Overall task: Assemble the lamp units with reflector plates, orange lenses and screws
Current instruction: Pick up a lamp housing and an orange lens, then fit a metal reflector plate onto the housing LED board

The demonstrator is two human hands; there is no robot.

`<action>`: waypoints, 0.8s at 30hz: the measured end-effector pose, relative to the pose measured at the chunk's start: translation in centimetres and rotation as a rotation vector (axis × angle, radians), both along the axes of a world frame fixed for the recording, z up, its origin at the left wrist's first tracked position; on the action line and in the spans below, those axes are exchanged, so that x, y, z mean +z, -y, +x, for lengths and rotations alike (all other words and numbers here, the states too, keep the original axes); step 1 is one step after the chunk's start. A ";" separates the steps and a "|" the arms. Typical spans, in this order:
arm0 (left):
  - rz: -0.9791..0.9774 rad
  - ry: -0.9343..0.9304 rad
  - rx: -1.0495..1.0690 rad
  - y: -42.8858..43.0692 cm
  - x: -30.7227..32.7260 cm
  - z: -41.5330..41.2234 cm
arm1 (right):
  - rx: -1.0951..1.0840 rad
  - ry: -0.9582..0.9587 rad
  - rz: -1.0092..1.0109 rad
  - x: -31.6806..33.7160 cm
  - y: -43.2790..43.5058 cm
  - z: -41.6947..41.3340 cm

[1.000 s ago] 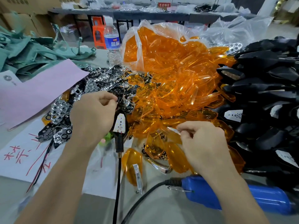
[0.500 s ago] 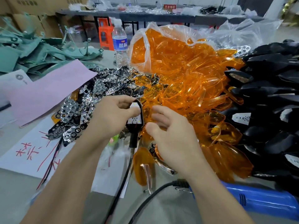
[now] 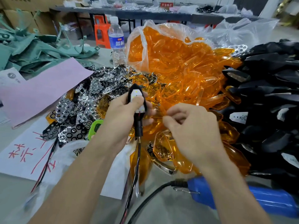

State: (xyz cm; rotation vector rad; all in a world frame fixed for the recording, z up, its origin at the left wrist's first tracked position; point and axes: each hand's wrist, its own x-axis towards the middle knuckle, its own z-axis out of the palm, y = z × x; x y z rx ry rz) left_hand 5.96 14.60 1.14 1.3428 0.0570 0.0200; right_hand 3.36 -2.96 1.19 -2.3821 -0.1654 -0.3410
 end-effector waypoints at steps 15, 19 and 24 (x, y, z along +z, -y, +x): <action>-0.284 -0.085 0.092 -6.1 1.2 1.5 | 0.458 -0.641 0.305 -1.0 -4.4 -4.2; -0.265 -0.131 0.052 -6.9 1.2 1.6 | 0.469 -0.669 0.240 -1.8 -6.1 -3.2; -0.194 -0.157 -0.009 -5.2 0.7 1.5 | 0.281 -0.472 -0.100 -0.9 -1.8 0.6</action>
